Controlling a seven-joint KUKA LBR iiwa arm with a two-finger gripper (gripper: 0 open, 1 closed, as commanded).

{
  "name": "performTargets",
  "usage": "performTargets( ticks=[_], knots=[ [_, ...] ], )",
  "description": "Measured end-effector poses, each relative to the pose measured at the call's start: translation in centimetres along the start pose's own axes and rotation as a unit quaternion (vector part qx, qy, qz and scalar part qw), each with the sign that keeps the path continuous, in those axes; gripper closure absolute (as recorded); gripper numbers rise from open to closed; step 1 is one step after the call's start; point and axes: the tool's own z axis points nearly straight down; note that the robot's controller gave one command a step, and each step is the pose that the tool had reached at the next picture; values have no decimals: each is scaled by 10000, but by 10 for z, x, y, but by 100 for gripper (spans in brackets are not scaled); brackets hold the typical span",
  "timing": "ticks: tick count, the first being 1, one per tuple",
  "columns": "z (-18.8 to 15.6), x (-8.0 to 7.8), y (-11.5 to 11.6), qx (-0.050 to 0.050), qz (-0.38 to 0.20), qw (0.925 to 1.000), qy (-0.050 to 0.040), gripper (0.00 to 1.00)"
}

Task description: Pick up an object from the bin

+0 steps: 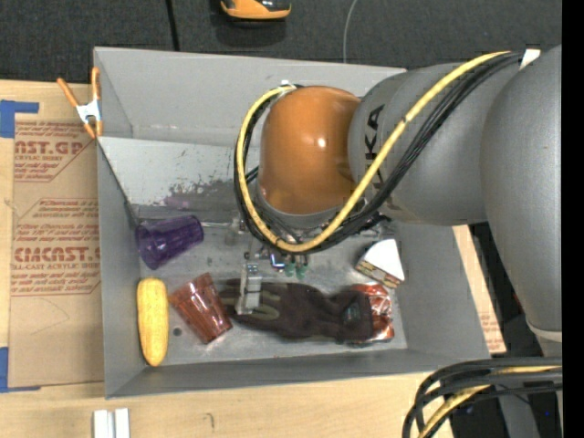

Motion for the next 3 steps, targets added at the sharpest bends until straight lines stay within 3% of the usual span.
performTargets(
  ticks=[1, 2, 3],
  knots=[
    [-5, -1, -1, -6, 8, 10000, -34, 0],
    [49, 21, -47, -16, 152, 9999, -61, 0],
    [66, 30, -49, 8, -616, 9981, -29, 100]
  ],
)
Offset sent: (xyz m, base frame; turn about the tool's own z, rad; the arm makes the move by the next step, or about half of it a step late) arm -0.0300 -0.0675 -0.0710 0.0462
